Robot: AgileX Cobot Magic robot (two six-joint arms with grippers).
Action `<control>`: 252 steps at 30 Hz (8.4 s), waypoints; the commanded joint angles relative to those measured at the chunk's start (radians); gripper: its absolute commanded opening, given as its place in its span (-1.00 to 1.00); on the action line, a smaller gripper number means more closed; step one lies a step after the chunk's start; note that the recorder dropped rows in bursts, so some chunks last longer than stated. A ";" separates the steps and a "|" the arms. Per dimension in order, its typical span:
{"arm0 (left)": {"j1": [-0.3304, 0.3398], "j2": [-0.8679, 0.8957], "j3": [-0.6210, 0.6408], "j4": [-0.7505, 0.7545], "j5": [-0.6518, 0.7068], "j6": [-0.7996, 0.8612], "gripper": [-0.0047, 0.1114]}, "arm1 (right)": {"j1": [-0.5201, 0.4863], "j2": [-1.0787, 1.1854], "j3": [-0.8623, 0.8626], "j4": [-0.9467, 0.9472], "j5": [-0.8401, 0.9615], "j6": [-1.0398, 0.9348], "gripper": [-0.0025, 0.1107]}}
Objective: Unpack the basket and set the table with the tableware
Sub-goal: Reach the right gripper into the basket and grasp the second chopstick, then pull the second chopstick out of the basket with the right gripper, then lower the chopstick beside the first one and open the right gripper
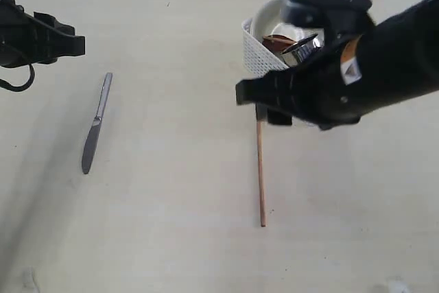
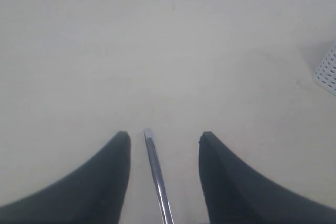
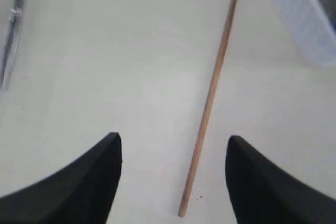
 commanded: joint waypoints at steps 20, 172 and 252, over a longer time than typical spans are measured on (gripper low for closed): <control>0.005 -0.008 0.006 0.001 -0.002 -0.039 -0.22 | -0.372 0.301 -0.588 -0.140 0.529 -0.749 0.03; 0.005 -0.008 0.006 0.004 0.001 -0.050 -0.22 | 0.178 0.036 0.243 0.082 -0.063 0.204 -0.96; 0.005 -0.008 0.006 0.004 -0.003 -0.048 -0.22 | 0.091 0.372 0.214 -0.037 -0.199 0.222 -0.96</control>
